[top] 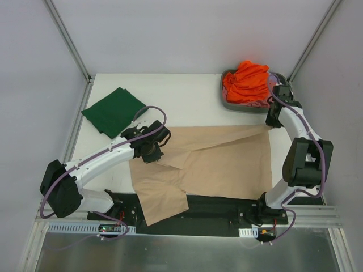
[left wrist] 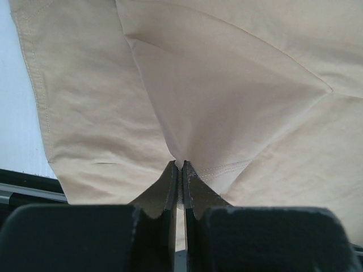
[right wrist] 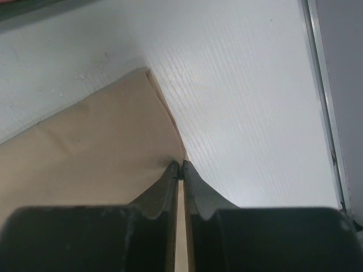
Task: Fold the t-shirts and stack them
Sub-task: Fold the flattened tshirt in 1/3 of the way
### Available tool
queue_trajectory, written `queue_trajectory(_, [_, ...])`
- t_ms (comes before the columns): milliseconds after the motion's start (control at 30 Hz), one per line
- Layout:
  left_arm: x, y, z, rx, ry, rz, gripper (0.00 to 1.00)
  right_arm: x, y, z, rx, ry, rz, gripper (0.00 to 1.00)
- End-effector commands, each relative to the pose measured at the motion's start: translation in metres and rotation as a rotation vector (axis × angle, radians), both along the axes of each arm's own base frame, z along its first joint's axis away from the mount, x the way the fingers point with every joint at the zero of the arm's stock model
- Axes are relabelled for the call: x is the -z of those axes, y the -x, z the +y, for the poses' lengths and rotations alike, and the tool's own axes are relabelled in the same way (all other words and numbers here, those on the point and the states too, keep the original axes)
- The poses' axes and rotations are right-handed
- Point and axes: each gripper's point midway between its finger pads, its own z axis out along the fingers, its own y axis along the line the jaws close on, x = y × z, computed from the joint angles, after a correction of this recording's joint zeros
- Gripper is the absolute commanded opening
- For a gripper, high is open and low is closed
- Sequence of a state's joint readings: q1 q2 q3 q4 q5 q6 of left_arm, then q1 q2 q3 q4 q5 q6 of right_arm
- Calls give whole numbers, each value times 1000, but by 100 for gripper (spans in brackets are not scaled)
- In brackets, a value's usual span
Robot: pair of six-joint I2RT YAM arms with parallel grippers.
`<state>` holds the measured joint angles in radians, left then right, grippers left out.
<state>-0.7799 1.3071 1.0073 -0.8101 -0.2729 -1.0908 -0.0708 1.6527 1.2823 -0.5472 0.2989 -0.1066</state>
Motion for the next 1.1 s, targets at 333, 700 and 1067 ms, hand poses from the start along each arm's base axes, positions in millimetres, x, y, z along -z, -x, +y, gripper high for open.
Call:
queue_trajectory(333, [-10,-5,7,-14,-24,-47,0,36,35,-11,102,37,147,49])
queue_trajectory(700, [-16,-6,-1,-45,24,-45,0,9,42,45,-42,-122,47,72])
queue_trajectory(1067, [-15,-27,1,-84,-24,-66,0,-13,129,306,-943,-544,-111,68])
